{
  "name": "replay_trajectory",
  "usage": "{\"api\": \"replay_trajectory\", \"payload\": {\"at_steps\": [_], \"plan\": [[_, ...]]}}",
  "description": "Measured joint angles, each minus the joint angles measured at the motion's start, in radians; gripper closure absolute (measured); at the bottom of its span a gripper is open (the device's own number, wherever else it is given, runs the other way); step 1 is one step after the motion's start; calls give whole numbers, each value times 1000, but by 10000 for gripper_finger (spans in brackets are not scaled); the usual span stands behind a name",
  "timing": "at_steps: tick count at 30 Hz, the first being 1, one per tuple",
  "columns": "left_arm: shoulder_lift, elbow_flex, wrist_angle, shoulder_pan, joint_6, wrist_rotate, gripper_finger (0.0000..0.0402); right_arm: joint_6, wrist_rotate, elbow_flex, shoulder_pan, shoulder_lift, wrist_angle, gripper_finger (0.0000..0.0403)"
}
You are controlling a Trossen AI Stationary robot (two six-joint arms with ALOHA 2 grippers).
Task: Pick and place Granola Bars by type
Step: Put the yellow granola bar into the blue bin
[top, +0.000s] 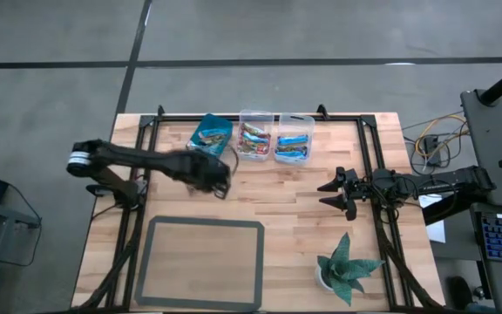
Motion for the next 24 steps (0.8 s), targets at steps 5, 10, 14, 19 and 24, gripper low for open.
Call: {"api": "replay_trajectory", "payload": {"at_steps": [5,10,14,19,24], "plan": [[-103,117,-123,132,397,-16,394,0,0,0,0,0,0,193],[-136,236,-205,313,915,-17,395,0,0,0,0,0,0,193],[-132,315,-206,471,1361,-17,395,0,0,0,0,0,0,193],[-102,345,-164,664,1691,-19,395,0,0,0,0,0,0,193],[-67,302,-111,788,1807,-21,396,0,0,0,0,0,0,193]]}}
